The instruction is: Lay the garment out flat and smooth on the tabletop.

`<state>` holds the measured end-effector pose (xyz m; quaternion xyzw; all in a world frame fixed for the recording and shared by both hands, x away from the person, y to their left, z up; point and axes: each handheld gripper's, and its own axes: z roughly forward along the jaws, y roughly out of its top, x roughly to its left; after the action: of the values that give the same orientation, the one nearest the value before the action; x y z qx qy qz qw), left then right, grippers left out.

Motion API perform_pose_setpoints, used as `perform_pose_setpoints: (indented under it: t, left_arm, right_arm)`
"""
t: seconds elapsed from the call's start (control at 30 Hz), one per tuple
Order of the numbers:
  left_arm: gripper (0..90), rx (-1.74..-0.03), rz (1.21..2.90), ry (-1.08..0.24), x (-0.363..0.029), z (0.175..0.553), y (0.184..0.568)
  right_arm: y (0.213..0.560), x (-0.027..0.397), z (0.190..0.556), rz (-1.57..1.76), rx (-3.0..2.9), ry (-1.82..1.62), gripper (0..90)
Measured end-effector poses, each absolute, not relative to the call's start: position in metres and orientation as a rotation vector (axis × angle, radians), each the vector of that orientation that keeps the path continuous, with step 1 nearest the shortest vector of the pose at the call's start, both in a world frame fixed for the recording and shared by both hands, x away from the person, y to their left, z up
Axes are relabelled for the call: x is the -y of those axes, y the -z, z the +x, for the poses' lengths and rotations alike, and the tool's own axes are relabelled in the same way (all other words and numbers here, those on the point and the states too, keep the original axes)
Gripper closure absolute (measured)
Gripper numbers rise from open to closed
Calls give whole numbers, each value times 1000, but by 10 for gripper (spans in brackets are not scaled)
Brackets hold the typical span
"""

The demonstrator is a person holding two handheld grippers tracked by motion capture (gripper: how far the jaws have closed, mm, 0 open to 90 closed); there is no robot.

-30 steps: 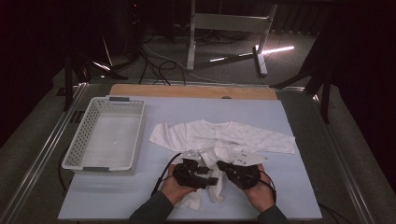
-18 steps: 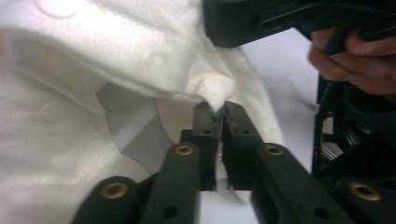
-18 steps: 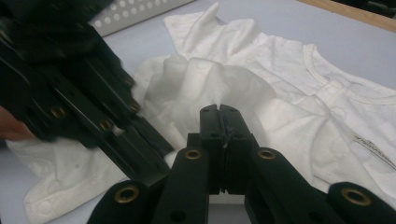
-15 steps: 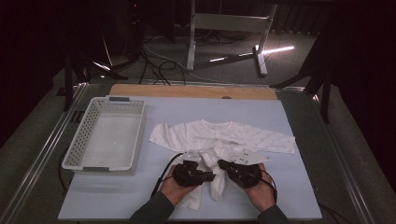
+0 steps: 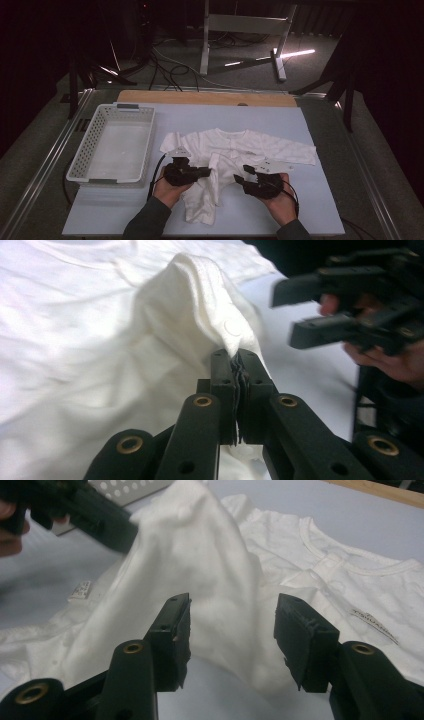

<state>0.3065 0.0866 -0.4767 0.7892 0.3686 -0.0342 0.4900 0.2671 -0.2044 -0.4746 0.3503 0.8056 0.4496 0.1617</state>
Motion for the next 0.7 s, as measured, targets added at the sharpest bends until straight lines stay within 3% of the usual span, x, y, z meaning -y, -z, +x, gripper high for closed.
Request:
perform_pose_setpoints:
  t: [0.33, 0.37, 0.53, 0.7]
  left_arm:
    - [872, -1028, 1925, -22, -91, 323, 478]
    - [847, -1034, 1923, -25, -91, 323, 478]
    - [549, -1003, 1888, -28, -88, 315, 476]
    - [412, -944, 1851, -48, -83, 307, 471]
  right_arm:
    - [476, 204, 267, 993, -2303, -1252, 478]
    - [476, 205, 267, 997, -2301, -1252, 477]
    - [473, 210, 268, 1018, -2278, -1260, 452]
    - [471, 216, 268, 1040, -2248, -1270, 413]
